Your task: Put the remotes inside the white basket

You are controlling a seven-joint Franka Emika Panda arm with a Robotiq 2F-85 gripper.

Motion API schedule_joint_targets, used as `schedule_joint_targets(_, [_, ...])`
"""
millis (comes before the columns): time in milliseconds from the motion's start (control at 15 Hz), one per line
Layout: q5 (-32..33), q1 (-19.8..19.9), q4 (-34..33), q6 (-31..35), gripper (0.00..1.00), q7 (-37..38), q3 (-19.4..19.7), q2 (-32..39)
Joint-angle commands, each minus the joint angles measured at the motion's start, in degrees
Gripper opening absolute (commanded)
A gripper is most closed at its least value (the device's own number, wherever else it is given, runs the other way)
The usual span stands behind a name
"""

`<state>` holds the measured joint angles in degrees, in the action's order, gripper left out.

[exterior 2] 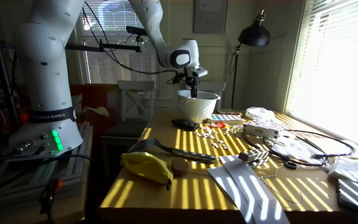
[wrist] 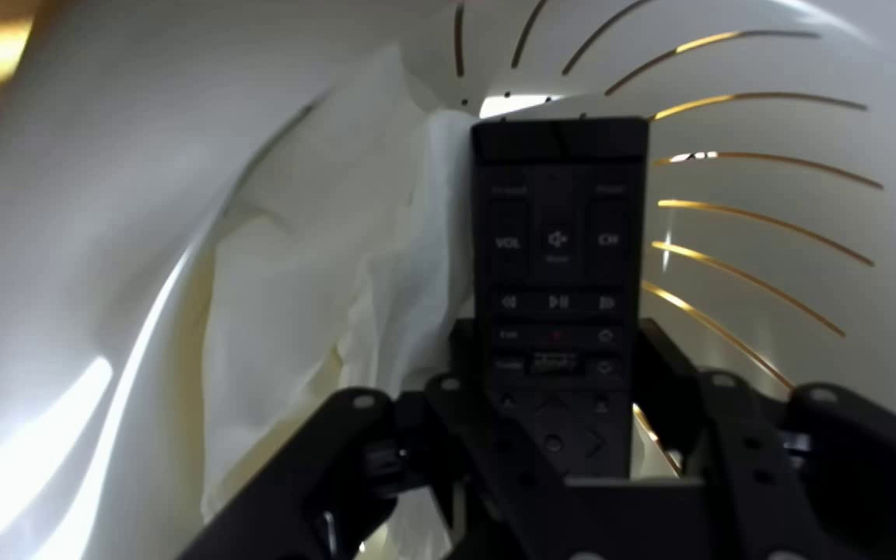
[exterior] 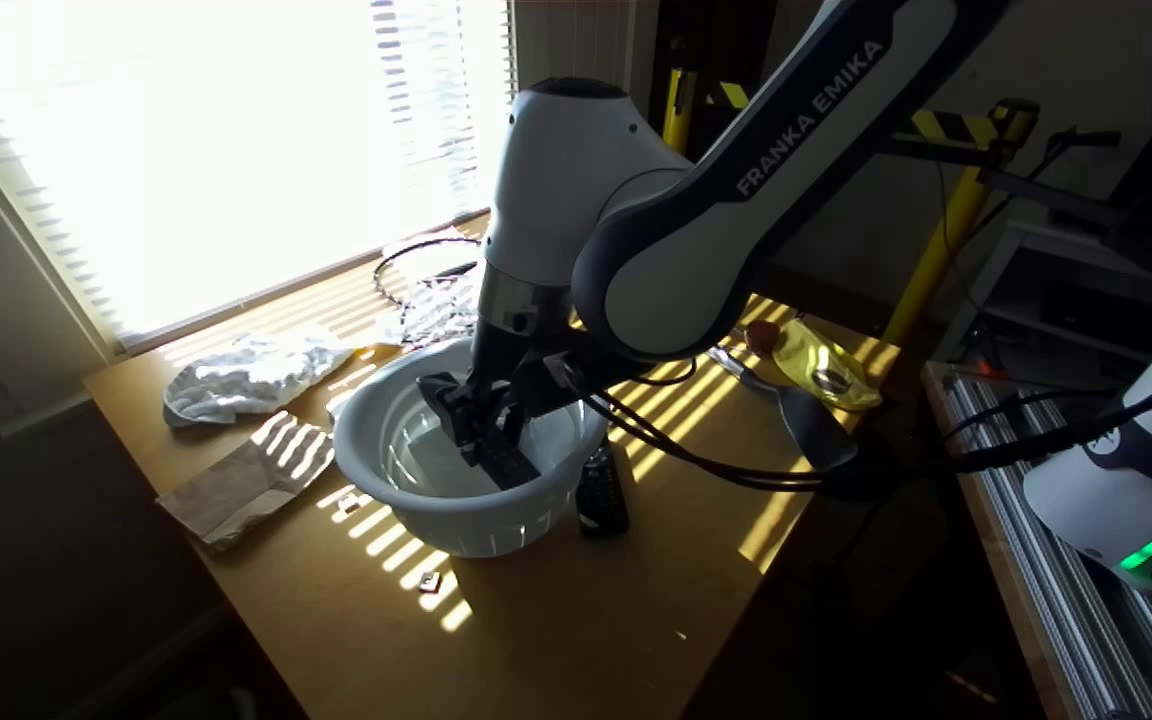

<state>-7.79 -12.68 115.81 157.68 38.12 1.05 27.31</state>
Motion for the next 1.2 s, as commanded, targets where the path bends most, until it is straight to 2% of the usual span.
schedule_joint_targets(0, [4.94, -4.2, -4.2, -2.15, 0.26, 2.35, 3.63, 4.36])
schedule_joint_targets(133, [7.71, -6.62, -4.06, -2.02, 0.26, 3.15, 5.84, 5.05])
schedule_joint_targets(200, [9.15, -7.79, -3.84, -1.86, 0.76, 3.52, 6.95, 5.05])
schedule_joint_targets(267, [10.23, -8.72, -2.69, -1.49, 0.77, 3.96, 7.83, 4.08])
schedule_joint_targets(467, [10.15, -8.81, 0.96, -2.5, 0.98, 4.28, 8.1, -1.2])
schedule_joint_targets(600, [9.66, -7.87, 4.55, -1.71, 1.0, 3.91, 7.98, -6.09])
schedule_joint_targets(733, [7.92, -5.2, 8.33, -1.12, 1.0, 3.3, 7.32, -11.44])
schedule_joint_targets(933, [10.4, -2.27, 12.73, -1.96, 1.0, 9.57, 10.84, -18.03])
schedule_joint_targets(1133, [14.34, 3.04, 17.16, -3.03, 1.0, 14.57, 13.73, -23.63])
